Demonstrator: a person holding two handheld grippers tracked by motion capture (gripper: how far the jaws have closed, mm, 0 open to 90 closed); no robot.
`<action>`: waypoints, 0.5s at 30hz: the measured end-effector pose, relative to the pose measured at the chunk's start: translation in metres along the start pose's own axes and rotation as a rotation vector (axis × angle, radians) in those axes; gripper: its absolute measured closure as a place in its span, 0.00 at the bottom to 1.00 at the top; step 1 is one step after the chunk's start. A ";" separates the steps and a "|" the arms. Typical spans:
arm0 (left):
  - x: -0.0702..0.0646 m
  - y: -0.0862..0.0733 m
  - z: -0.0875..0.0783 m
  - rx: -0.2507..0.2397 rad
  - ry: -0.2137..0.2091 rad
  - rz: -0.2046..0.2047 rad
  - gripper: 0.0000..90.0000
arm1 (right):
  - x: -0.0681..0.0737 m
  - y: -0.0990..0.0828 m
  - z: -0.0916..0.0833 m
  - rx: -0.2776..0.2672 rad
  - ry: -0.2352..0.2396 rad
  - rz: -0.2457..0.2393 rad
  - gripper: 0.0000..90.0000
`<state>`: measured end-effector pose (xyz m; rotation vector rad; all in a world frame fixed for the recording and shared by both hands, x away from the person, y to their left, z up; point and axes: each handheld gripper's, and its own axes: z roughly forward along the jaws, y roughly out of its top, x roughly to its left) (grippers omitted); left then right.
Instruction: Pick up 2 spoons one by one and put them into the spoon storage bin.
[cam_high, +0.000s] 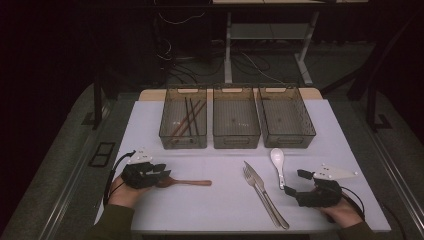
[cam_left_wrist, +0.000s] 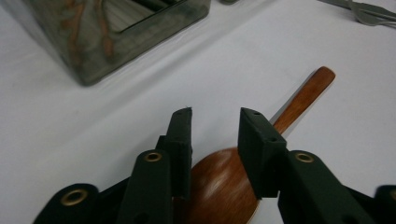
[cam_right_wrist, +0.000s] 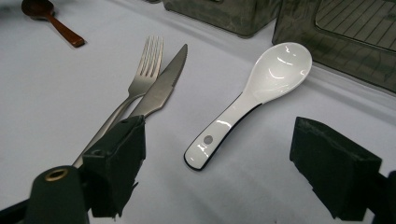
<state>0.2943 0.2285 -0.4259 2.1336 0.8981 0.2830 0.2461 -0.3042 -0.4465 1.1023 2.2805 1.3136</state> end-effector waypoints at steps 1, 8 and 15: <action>0.001 -0.002 -0.001 0.004 -0.001 -0.007 0.68 | 0.000 0.000 0.000 0.001 0.000 0.000 0.20; 0.004 -0.010 -0.001 0.043 0.008 -0.019 0.58 | 0.000 0.000 0.000 0.002 -0.002 -0.004 0.20; 0.004 -0.013 0.000 0.071 -0.007 -0.014 0.53 | 0.001 0.000 0.000 0.004 -0.003 -0.009 0.20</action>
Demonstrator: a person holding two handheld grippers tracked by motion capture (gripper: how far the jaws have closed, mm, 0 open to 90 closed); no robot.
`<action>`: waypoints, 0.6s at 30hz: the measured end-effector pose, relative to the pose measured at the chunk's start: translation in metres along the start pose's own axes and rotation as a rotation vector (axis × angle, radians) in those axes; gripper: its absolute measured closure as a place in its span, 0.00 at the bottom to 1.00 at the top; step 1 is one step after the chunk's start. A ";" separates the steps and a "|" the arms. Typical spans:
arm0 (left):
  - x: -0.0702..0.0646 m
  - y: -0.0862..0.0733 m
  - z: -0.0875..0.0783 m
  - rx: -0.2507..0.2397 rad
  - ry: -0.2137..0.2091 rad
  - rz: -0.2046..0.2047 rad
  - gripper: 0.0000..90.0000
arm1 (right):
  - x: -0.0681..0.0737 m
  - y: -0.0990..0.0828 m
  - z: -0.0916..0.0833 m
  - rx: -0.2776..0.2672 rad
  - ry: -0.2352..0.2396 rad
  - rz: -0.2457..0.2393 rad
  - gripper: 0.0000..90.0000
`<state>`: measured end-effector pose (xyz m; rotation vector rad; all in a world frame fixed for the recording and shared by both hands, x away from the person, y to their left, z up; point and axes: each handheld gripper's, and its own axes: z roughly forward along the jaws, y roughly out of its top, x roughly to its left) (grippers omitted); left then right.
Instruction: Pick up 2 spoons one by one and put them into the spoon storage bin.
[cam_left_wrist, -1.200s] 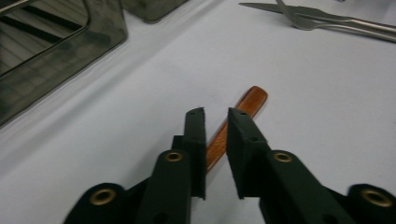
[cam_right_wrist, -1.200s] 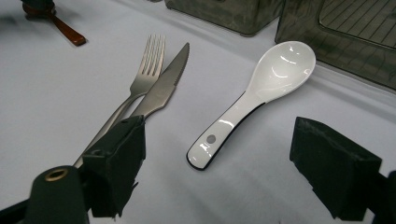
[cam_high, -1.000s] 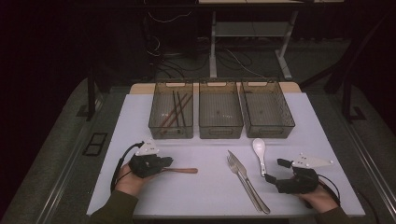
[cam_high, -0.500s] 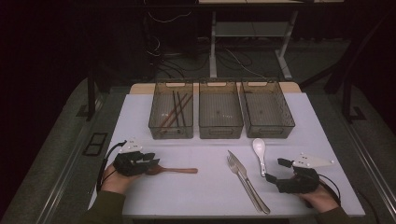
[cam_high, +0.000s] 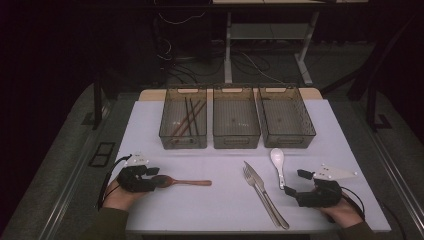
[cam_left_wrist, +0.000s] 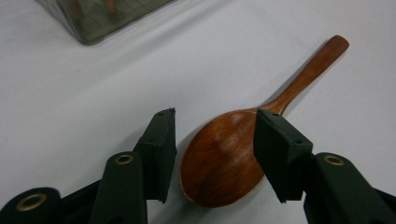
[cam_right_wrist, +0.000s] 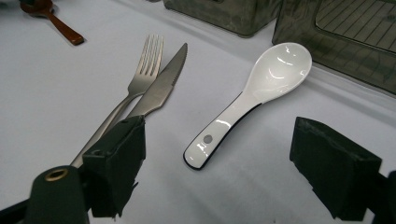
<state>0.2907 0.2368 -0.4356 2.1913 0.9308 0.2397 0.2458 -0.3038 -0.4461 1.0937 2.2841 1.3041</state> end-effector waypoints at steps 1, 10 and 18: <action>-0.001 0.000 0.001 0.005 -0.003 0.000 0.53 | 0.000 0.000 0.000 0.000 -0.001 0.000 0.20; -0.004 -0.001 0.004 0.047 -0.002 0.040 0.52 | 0.000 0.000 0.000 0.002 -0.004 -0.001 0.20; -0.010 0.001 0.005 0.076 -0.012 0.084 0.52 | 0.000 0.000 0.000 0.000 -0.005 -0.005 0.20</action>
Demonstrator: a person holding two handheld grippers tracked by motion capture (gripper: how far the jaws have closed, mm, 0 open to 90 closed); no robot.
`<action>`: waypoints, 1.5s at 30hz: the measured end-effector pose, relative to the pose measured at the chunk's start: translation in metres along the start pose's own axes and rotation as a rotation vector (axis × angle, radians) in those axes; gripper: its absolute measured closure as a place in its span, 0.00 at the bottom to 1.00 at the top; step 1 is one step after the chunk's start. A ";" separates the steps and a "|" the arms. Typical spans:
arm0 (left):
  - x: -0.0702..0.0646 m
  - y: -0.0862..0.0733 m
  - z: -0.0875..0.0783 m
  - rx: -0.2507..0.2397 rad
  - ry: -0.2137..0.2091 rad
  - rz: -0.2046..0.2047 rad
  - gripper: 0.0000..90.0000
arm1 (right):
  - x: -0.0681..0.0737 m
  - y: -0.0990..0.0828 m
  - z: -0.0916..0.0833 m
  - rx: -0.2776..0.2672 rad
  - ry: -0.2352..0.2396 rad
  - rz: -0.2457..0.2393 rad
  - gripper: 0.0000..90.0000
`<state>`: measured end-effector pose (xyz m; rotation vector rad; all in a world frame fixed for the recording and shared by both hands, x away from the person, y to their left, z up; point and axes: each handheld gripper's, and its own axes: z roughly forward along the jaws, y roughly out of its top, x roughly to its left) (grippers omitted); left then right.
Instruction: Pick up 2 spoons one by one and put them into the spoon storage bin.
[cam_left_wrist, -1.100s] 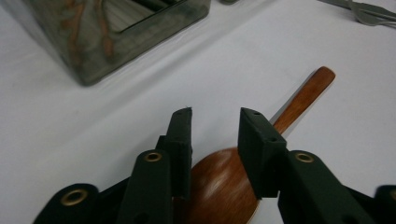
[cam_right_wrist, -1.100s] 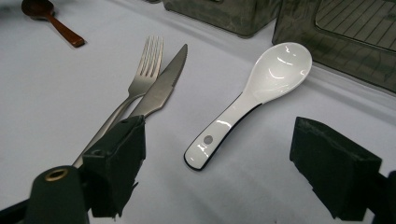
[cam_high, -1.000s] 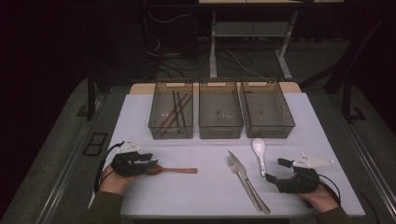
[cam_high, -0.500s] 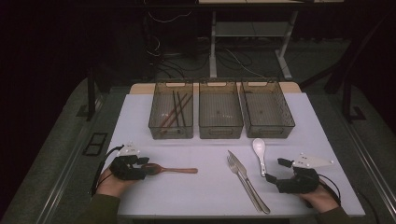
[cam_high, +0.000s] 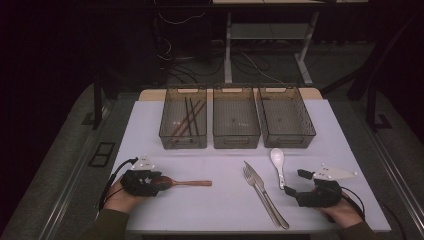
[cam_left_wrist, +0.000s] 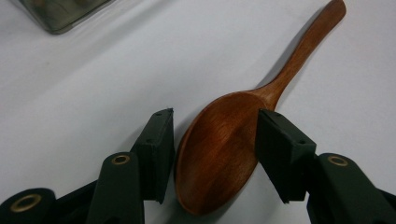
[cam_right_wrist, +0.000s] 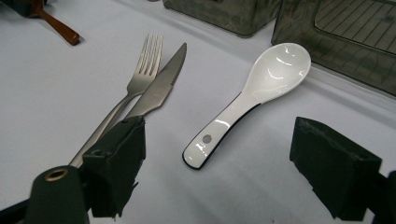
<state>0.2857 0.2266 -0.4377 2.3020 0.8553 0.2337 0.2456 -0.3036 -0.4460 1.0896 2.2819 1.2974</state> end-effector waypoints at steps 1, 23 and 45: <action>-0.001 0.000 0.000 0.002 -0.006 0.002 0.52 | 0.000 0.000 0.000 0.001 0.000 -0.001 0.20; -0.009 -0.001 -0.004 0.023 0.009 0.106 0.65 | 0.001 0.000 0.001 0.012 -0.004 -0.007 0.20; -0.015 0.006 -0.004 0.005 -0.040 0.140 0.89 | 0.001 0.000 0.002 0.014 -0.003 -0.012 0.20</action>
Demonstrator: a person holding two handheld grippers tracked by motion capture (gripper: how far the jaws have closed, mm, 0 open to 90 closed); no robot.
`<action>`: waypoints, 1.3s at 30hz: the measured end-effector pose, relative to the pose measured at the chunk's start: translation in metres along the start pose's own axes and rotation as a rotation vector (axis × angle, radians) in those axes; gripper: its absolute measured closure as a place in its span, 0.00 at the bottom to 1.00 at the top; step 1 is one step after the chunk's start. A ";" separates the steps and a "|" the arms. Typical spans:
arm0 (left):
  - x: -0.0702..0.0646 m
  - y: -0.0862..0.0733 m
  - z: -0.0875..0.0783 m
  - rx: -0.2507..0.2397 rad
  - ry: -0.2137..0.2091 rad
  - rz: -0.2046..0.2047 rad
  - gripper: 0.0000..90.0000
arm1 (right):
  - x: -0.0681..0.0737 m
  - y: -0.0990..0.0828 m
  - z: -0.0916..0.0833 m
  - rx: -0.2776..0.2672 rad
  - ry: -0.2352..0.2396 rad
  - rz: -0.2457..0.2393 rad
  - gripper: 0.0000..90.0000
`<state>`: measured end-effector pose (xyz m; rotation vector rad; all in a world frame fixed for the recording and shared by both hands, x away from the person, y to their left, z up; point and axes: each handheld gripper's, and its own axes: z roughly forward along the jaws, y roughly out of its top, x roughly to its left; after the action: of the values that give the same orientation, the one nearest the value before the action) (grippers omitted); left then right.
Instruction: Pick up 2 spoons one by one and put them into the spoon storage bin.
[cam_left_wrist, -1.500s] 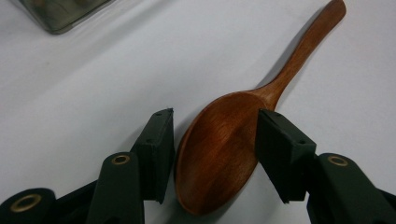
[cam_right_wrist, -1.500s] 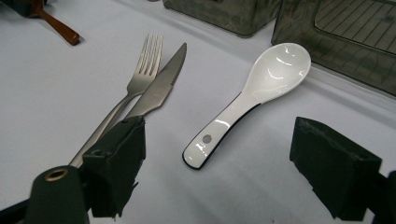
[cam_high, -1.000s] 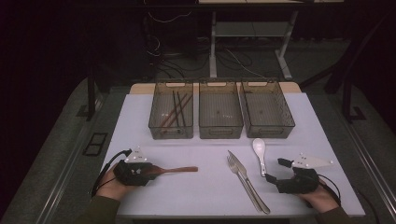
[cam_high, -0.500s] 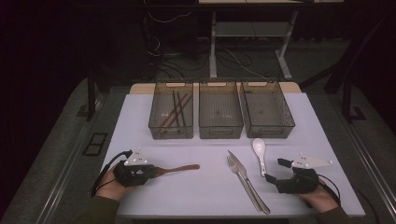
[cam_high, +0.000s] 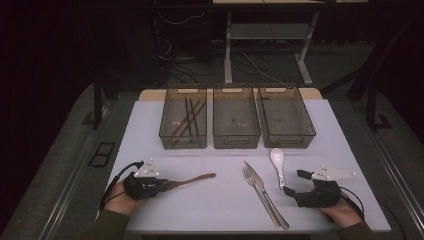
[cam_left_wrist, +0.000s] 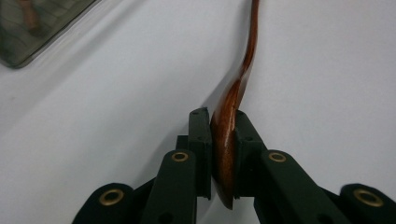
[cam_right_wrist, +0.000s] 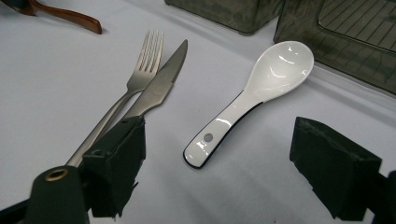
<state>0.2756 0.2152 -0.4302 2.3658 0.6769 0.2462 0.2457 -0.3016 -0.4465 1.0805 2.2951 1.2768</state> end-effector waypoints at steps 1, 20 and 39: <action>0.000 0.001 0.000 -0.005 0.000 -0.002 0.89 | 0.000 0.000 0.000 0.000 0.000 0.001 0.20; -0.001 0.011 -0.007 -0.106 0.089 -0.085 0.89 | 0.001 0.000 0.002 0.006 0.004 -0.002 0.20; -0.002 0.031 -0.004 -0.193 0.081 -0.116 0.89 | 0.001 0.000 0.003 0.007 0.002 0.002 0.20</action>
<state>0.2855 0.1963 -0.4069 2.1345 0.7889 0.3426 0.2468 -0.2995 -0.4481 1.0848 2.3022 1.2722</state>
